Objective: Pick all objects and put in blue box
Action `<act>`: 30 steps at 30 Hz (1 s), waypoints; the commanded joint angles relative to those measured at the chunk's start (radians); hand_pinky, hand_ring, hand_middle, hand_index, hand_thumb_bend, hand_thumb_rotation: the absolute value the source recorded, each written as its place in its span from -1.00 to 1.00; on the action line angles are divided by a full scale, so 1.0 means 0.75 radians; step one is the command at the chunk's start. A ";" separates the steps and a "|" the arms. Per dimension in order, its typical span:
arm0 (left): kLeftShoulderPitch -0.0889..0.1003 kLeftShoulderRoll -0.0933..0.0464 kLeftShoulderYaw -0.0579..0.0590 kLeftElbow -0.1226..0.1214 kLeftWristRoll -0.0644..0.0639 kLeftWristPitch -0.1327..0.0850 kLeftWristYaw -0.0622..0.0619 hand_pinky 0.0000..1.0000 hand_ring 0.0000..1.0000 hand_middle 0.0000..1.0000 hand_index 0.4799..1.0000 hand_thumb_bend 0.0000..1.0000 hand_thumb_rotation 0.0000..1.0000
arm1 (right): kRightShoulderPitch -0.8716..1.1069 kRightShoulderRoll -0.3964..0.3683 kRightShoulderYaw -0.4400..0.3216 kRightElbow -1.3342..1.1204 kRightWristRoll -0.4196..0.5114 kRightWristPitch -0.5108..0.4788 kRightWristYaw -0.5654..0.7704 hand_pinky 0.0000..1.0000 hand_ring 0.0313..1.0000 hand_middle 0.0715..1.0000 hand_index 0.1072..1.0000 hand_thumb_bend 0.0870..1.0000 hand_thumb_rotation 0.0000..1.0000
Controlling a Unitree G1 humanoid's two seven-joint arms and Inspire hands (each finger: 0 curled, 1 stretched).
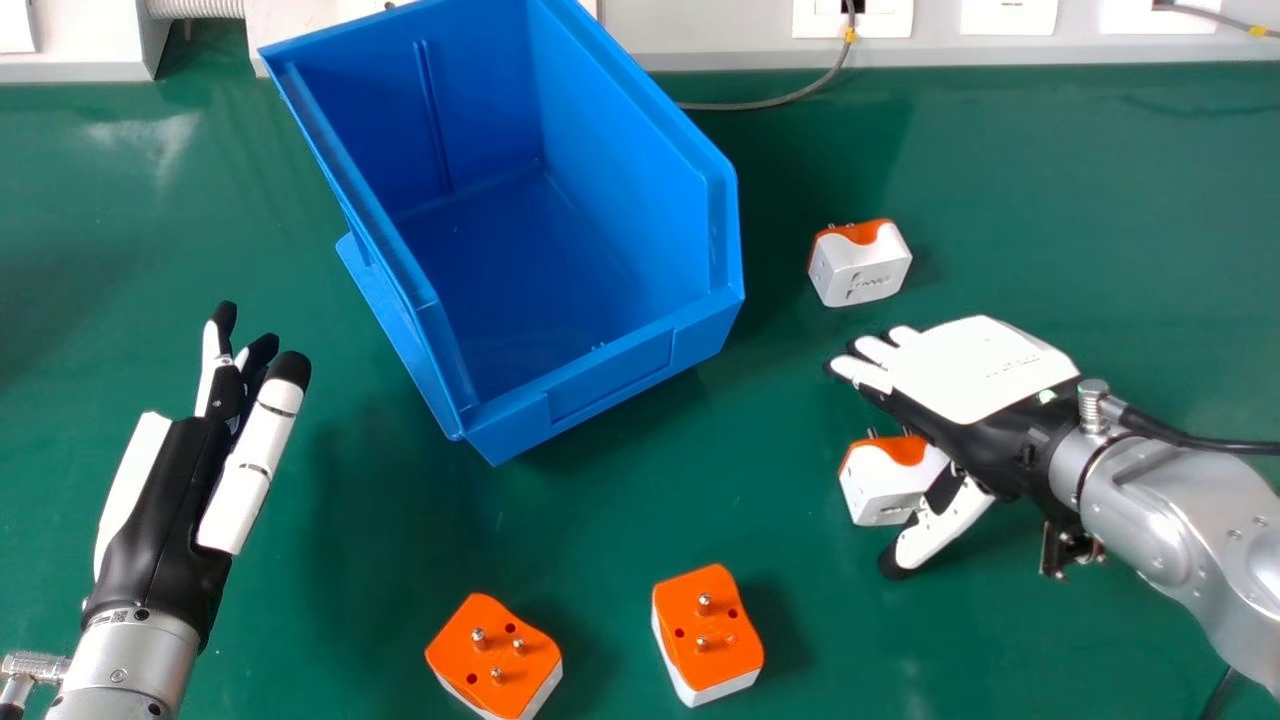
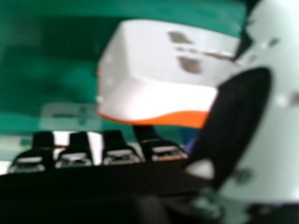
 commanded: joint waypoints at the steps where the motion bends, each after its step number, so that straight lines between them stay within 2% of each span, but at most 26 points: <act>1: -0.007 0.016 0.013 -0.014 0.003 -0.011 0.010 0.99 0.97 0.97 1.00 -0.05 1.00 | 0.015 -0.037 0.000 0.002 -0.041 0.025 -0.005 0.87 0.94 0.93 0.83 -0.17 -0.35; 7: -0.014 0.024 0.010 -0.013 0.008 -0.007 0.007 0.98 0.98 0.97 1.00 -0.03 1.00 | 0.016 -0.045 -0.005 -0.018 -0.042 0.027 0.011 0.80 0.87 0.85 0.73 -0.18 -0.51; 10: -0.019 0.025 0.012 -0.003 0.002 -0.011 0.004 0.98 0.98 0.97 1.00 -0.03 1.00 | 0.012 -0.042 -0.004 -0.018 -0.046 0.028 0.009 0.77 0.84 0.82 0.70 -0.18 -0.58; 16: -0.022 0.027 0.015 -0.012 -0.013 0.004 -0.008 0.99 0.98 0.98 1.00 -0.03 1.00 | 0.000 -0.030 -0.006 -0.013 -0.043 0.043 0.029 0.66 0.76 0.73 0.62 -0.20 -0.77; 19: -0.024 0.028 0.018 -0.005 -0.019 0.001 -0.014 0.99 0.99 0.98 1.00 -0.04 1.00 | 0.002 -0.028 -0.013 -0.013 -0.033 0.048 0.040 0.60 0.72 0.68 0.57 -0.20 -0.87; 30: -0.029 0.034 0.024 0.016 -0.024 -0.015 -0.027 1.00 1.00 0.99 1.00 0.00 1.00 | 0.018 -0.038 -0.043 -0.021 0.008 0.086 0.074 0.53 0.67 0.64 0.53 -0.20 -0.94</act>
